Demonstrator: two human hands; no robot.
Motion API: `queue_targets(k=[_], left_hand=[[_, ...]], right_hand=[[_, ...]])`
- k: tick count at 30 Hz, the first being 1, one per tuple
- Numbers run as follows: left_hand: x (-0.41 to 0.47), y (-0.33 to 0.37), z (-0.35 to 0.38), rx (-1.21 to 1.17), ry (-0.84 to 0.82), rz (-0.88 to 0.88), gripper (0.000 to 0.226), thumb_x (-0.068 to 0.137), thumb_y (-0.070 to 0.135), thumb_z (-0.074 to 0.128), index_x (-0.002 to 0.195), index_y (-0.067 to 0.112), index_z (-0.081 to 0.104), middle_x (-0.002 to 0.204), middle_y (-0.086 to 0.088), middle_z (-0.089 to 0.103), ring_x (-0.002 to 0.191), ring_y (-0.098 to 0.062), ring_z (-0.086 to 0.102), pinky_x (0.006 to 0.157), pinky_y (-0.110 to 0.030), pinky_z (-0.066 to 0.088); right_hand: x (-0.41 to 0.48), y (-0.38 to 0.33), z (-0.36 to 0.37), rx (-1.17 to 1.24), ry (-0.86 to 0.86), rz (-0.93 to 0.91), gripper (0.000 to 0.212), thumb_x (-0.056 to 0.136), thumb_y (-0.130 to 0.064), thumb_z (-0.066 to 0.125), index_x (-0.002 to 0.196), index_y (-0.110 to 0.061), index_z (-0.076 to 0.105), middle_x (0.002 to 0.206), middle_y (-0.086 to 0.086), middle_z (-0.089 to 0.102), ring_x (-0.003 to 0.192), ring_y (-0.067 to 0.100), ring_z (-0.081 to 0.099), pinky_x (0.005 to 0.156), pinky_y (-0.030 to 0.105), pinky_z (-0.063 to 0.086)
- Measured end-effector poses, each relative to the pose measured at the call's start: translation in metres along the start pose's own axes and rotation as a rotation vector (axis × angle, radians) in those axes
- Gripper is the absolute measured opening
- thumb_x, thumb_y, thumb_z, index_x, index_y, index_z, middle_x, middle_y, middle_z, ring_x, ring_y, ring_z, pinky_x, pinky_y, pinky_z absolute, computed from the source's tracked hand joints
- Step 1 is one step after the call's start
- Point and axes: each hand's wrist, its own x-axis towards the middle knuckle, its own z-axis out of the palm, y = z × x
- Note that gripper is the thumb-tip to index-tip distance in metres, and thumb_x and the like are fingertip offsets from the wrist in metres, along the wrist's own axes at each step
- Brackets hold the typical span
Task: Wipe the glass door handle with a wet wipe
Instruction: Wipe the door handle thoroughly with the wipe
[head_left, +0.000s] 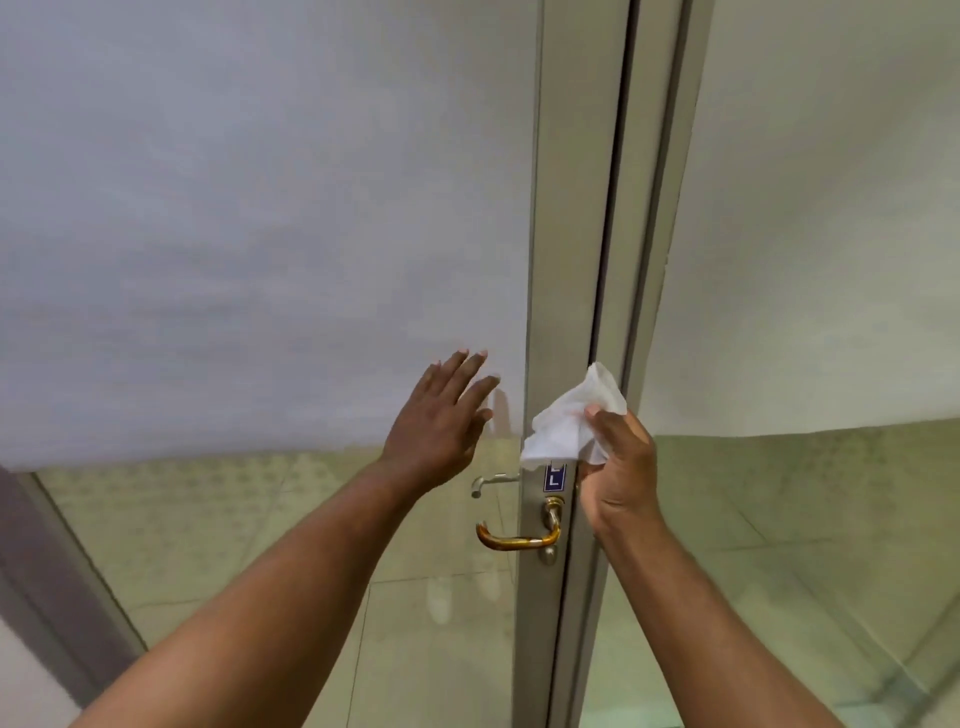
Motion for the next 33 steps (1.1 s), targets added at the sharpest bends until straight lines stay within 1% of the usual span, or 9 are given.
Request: queue_targets(k=[2, 5, 12, 17, 21, 23, 26, 30, 33], left_hand=[[0.003, -0.007, 0.013, 0.085, -0.029, 0.09, 0.053, 0.111, 0.038, 0.039, 0.161, 0.022, 0.029, 0.173, -0.006, 0.008, 0.16, -0.025, -0.001, 0.13, -0.045, 0.004], [0.007, -0.016, 0.033, 0.161, -0.044, 0.158, 0.062, 0.111, 0.043, 0.036, 0.165, 0.021, 0.015, 0.173, -0.007, -0.008, 0.159, -0.024, -0.014, 0.129, -0.046, -0.007], [0.007, -0.031, 0.07, 0.248, -0.001, 0.164, 0.071, 0.11, 0.046, 0.032, 0.165, 0.013, 0.001, 0.172, -0.01, -0.012, 0.159, -0.027, -0.013, 0.127, -0.047, -0.015], [0.011, -0.042, 0.083, 0.25, 0.034, 0.207, 0.071, 0.108, 0.045, 0.03, 0.165, 0.014, 0.0, 0.172, -0.009, -0.013, 0.159, -0.027, -0.014, 0.126, -0.045, -0.017], [0.014, -0.046, 0.092, 0.253, 0.061, 0.214, 0.071, 0.109, 0.044, 0.029, 0.165, 0.015, -0.002, 0.172, -0.008, -0.015, 0.158, -0.026, -0.016, 0.126, -0.044, -0.018], [0.014, -0.047, 0.096, 0.262, 0.071, 0.219, 0.071, 0.109, 0.044, 0.029, 0.165, 0.015, -0.003, 0.171, -0.008, -0.015, 0.158, -0.025, -0.017, 0.125, -0.044, -0.019], [0.016, -0.048, 0.097, 0.264, 0.082, 0.232, 0.07, 0.109, 0.044, 0.028, 0.165, 0.015, -0.003, 0.171, -0.007, -0.017, 0.157, -0.025, -0.018, 0.125, -0.044, -0.019], [0.018, -0.051, 0.099, 0.275, 0.106, 0.237, 0.07, 0.109, 0.042, 0.03, 0.165, 0.015, -0.002, 0.169, -0.007, -0.02, 0.156, -0.024, -0.021, 0.125, -0.044, -0.019], [0.018, -0.051, 0.102, 0.283, 0.116, 0.24, 0.07, 0.109, 0.042, 0.031, 0.165, 0.014, 0.0, 0.169, -0.007, -0.019, 0.156, -0.025, -0.022, 0.125, -0.045, -0.017]], right_hand=[[0.002, 0.01, -0.01, -0.021, 0.03, -0.002, 0.035, 0.077, -0.018, 0.068, 0.112, -0.018, 0.069, 0.098, 0.004, 0.071, 0.097, 0.025, 0.067, 0.081, 0.038, 0.057], [0.003, 0.031, -0.026, -0.08, 0.113, -0.021, 0.031, 0.072, -0.019, 0.066, 0.103, -0.016, 0.07, 0.089, -0.001, 0.073, 0.091, 0.022, 0.066, 0.079, 0.035, 0.055], [-0.004, 0.078, -0.075, -0.437, 0.172, -0.139, 0.012, 0.077, -0.02, 0.065, 0.086, -0.018, 0.073, 0.072, -0.008, 0.066, 0.072, 0.013, 0.059, 0.063, 0.029, 0.047], [0.003, 0.108, -0.105, -0.761, 0.166, -0.255, 0.024, 0.089, -0.007, 0.073, 0.099, -0.028, 0.071, 0.08, 0.004, 0.07, 0.069, 0.01, 0.059, 0.063, 0.029, 0.049], [0.007, 0.135, -0.112, -0.874, 0.172, -0.232, 0.021, 0.092, -0.013, 0.072, 0.097, -0.033, 0.067, 0.076, -0.016, 0.066, 0.067, 0.0, 0.059, 0.06, 0.016, 0.044], [0.01, 0.148, -0.117, -0.923, 0.156, -0.185, 0.017, 0.094, -0.022, 0.072, 0.11, -0.027, 0.071, 0.089, -0.015, 0.071, 0.079, 0.001, 0.065, 0.065, 0.017, 0.049], [0.011, 0.17, -0.13, -1.06, 0.075, -0.096, 0.037, 0.094, -0.031, 0.07, 0.13, -0.025, 0.065, 0.113, -0.006, 0.071, 0.101, 0.011, 0.068, 0.082, 0.025, 0.058], [0.005, 0.183, -0.148, -1.208, -0.085, -0.05, 0.047, 0.092, -0.03, 0.07, 0.136, -0.019, 0.059, 0.135, -0.013, 0.059, 0.118, 0.007, 0.059, 0.089, 0.011, 0.045], [0.004, 0.183, -0.164, -1.275, -0.224, -0.129, 0.04, 0.097, -0.035, 0.055, 0.133, -0.018, 0.058, 0.143, -0.006, 0.059, 0.125, 0.013, 0.058, 0.098, 0.028, 0.05]])
